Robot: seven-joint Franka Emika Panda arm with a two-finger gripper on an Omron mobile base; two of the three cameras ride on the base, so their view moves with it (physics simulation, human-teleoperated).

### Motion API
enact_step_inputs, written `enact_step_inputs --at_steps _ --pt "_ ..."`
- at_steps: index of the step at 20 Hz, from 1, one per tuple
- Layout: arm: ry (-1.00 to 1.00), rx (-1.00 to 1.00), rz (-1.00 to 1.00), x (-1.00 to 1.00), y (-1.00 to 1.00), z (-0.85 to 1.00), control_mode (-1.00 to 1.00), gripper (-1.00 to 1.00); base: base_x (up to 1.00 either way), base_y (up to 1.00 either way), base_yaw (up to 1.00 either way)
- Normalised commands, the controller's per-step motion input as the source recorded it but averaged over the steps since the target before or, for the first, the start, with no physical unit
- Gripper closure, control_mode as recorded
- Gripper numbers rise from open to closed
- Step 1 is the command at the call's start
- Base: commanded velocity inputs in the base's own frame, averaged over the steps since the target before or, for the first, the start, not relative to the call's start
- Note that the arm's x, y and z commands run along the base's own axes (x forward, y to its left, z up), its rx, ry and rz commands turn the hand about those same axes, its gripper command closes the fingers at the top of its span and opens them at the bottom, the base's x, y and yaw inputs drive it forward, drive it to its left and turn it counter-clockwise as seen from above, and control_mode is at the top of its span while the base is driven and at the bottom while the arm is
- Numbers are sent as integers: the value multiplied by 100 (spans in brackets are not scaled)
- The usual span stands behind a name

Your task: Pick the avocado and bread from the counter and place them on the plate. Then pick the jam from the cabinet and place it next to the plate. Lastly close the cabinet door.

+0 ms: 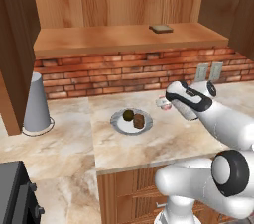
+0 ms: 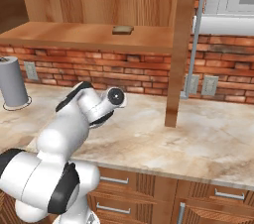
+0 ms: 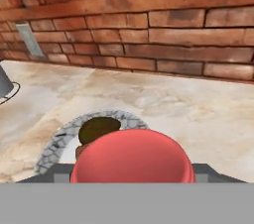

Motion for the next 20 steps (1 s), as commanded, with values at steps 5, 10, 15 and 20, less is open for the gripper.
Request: enact_step_inputs --at_steps 5,10,15,20 --pt "0 -10 1 15 -21 -41 -100 100 0 0 0" --pt "10 -4 0 0 0 -30 -100 100 0 0 0" --pt "2 -1 0 8 0 -24 -100 100 0 0 0" --pt "0 0 -1 42 0 -21 -100 100 0 0 0"
